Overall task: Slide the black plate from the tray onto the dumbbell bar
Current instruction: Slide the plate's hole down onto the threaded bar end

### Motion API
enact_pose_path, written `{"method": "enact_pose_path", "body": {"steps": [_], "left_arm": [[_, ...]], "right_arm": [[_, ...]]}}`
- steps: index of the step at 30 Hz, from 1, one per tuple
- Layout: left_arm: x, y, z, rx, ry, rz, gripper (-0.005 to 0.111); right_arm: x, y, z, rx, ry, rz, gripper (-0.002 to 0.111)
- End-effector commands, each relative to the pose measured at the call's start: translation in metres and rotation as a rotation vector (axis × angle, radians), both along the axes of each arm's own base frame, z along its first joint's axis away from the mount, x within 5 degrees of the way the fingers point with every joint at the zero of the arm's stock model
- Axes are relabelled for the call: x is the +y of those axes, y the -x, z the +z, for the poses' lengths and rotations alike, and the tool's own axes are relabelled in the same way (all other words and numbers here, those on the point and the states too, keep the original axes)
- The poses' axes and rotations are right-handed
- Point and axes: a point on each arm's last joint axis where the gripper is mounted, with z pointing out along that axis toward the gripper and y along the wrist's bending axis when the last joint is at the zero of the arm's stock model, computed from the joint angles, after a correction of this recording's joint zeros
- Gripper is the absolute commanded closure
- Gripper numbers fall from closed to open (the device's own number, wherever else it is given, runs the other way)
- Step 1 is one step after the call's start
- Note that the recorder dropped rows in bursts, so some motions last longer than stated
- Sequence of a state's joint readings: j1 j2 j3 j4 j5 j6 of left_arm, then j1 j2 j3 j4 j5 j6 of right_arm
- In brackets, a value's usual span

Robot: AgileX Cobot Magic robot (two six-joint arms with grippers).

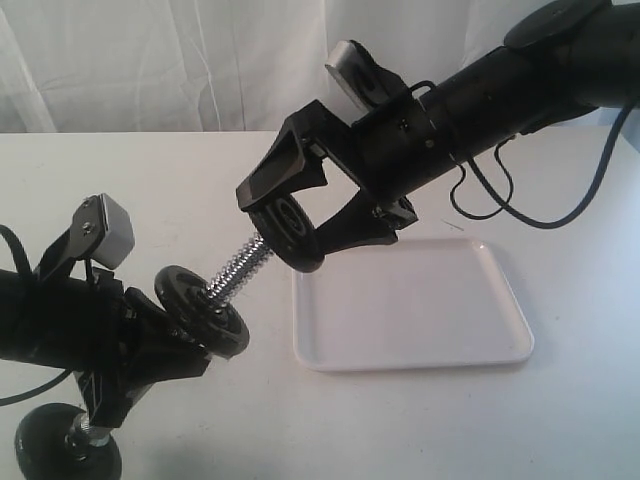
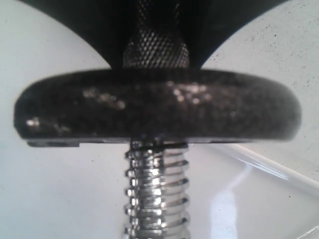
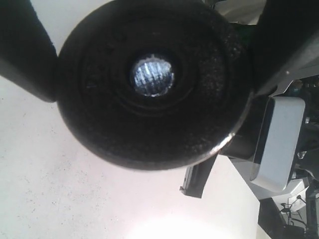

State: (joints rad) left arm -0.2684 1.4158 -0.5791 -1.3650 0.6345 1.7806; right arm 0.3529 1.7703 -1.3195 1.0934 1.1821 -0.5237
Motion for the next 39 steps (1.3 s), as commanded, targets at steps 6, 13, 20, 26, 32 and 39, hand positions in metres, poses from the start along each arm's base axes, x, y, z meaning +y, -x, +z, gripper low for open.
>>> {"method": "enact_pose_path", "body": {"steps": [6, 13, 20, 26, 32, 39], "left_arm": [[-0.011, 0.007, 0.032, -0.022, 0.233, -0.07, 0.107], [-0.011, 0.008, 0.033, -0.036, 0.246, -0.09, 0.107], [-0.011, 0.007, 0.033, -0.039, 0.25, -0.073, 0.107], [-0.011, 0.006, 0.034, -0.038, 0.253, -0.07, 0.107], [-0.011, 0.006, 0.034, -0.04, 0.254, -0.07, 0.107], [-0.011, 0.006, 0.034, -0.04, 0.254, -0.07, 0.107]], "right_arm": [[0.005, 0.008, 0.008, 0.021, -0.034, 0.034, 0.108], [0.005, 0.008, 0.008, 0.021, -0.034, 0.034, 0.108], [0.01, 0.011, 0.008, 0.019, -0.031, 0.052, 0.108], [0.016, 0.016, 0.007, 0.012, -0.018, 0.083, 0.108], [0.017, 0.017, 0.008, -0.049, -0.035, 0.121, 0.106], [0.019, 0.016, 0.01, -0.065, -0.072, 0.124, 0.035]]}}
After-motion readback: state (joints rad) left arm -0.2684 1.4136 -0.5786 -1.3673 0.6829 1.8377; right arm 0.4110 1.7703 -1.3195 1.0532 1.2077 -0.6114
